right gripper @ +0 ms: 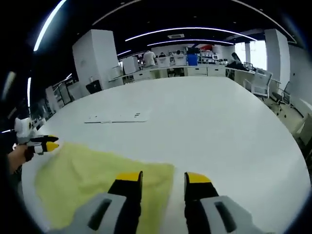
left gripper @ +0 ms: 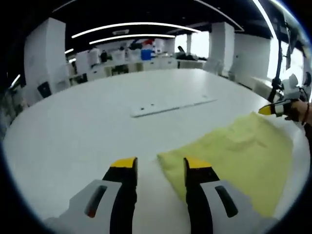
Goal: Fold the garment on the visible template until the final outline fits inside the template.
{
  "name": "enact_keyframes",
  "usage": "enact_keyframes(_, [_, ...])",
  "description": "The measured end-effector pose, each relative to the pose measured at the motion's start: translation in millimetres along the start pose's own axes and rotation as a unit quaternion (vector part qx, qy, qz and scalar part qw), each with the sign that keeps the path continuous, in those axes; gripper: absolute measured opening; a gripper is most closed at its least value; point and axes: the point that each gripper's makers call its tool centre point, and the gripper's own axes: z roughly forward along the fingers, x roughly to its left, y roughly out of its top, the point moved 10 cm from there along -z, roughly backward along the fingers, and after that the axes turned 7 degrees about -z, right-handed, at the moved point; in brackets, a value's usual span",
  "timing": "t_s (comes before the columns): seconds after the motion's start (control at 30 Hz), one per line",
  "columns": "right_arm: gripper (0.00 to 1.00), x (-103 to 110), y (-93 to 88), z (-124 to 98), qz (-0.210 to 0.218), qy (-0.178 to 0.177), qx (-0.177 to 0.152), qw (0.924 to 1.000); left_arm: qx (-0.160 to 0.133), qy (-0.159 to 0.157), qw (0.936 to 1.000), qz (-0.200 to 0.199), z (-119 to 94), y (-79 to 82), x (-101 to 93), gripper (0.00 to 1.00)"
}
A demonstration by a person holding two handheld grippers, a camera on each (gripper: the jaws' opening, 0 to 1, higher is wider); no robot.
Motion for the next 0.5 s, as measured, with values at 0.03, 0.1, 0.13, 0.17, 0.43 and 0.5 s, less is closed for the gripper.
enact_keyframes(0.03, [0.36,0,0.9,-1,-0.002,0.003,0.000,1.0000,-0.001,-0.003,1.0000,0.000,-1,0.9,-3.4,0.37])
enact_keyframes(0.1, [0.39,12,0.5,-14,-0.001,0.011,0.001,0.9999,-0.004,-0.010,0.9999,-0.003,-5,2.8,-0.9,0.39])
enact_keyframes(0.13, [0.41,14,0.5,-18,-0.001,0.015,0.001,0.9999,-0.006,-0.014,0.9999,-0.006,-7,3.6,-0.8,0.40])
enact_keyframes(0.17, [0.42,15,0.9,-20,0.001,0.020,0.003,0.9998,-0.009,-0.018,0.9997,-0.011,-12,4.0,-3.7,0.42])
enact_keyframes(0.43, [0.60,26,3.6,-40,-0.007,0.061,0.012,0.9980,-0.026,-0.052,0.9979,-0.028,-39,9.8,-11.7,0.54])
enact_keyframes(0.5, [0.65,28,3.4,-42,-0.009,0.074,0.020,0.9970,-0.027,-0.058,0.9976,-0.025,-44,9.3,-12.3,0.56])
